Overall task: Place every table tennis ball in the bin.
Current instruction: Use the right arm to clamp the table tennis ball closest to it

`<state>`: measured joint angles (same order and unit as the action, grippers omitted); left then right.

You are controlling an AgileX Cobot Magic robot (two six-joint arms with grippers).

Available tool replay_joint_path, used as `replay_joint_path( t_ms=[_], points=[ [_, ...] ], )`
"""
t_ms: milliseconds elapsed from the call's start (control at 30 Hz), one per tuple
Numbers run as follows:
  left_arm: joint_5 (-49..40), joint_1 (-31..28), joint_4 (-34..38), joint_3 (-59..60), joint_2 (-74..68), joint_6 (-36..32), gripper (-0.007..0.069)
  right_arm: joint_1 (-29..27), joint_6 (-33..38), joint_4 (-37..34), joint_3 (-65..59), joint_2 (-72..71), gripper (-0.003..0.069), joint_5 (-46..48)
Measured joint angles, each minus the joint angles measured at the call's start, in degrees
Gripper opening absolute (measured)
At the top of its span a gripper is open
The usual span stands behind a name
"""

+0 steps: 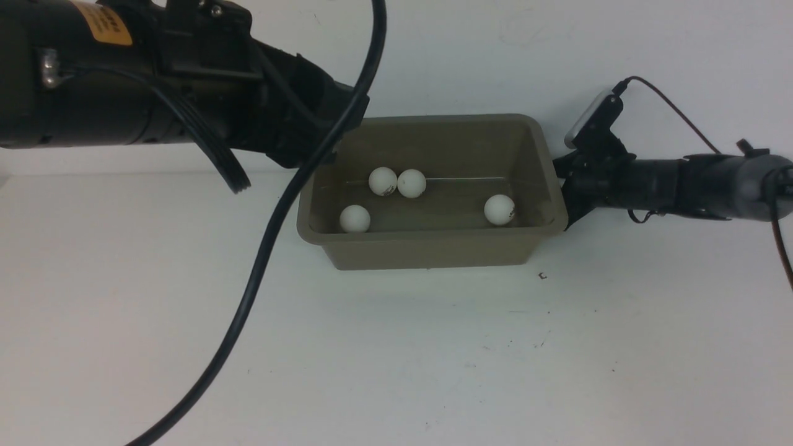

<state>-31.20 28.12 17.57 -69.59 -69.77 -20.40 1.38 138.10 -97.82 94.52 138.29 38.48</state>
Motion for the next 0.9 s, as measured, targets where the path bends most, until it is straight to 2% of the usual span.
replay_joint_path(
  t_ms=[133,267,733,833,900],
  points=[
    [0.00,0.00,0.00,0.00,0.00,0.00,0.0437,0.00,0.61,-0.35,0.07,0.67,0.0407,0.01],
    [0.00,0.00,0.00,0.00,0.00,0.00,0.0437,0.00,2.17,-0.41,0.12,0.71,0.0340,-0.05],
    [0.00,0.00,0.00,0.00,0.00,0.00,0.0437,-1.10,4.03,-0.68,0.37,0.04,0.0340,-2.72],
    [0.00,0.00,0.00,0.00,0.00,0.00,0.0437,-2.23,2.31,-0.33,0.31,-1.54,0.0340,-3.12],
    [0.00,0.00,0.00,0.00,0.00,0.00,0.0437,-3.37,-1.32,2.04,0.31,-3.90,0.0340,-3.12]
  ],
)
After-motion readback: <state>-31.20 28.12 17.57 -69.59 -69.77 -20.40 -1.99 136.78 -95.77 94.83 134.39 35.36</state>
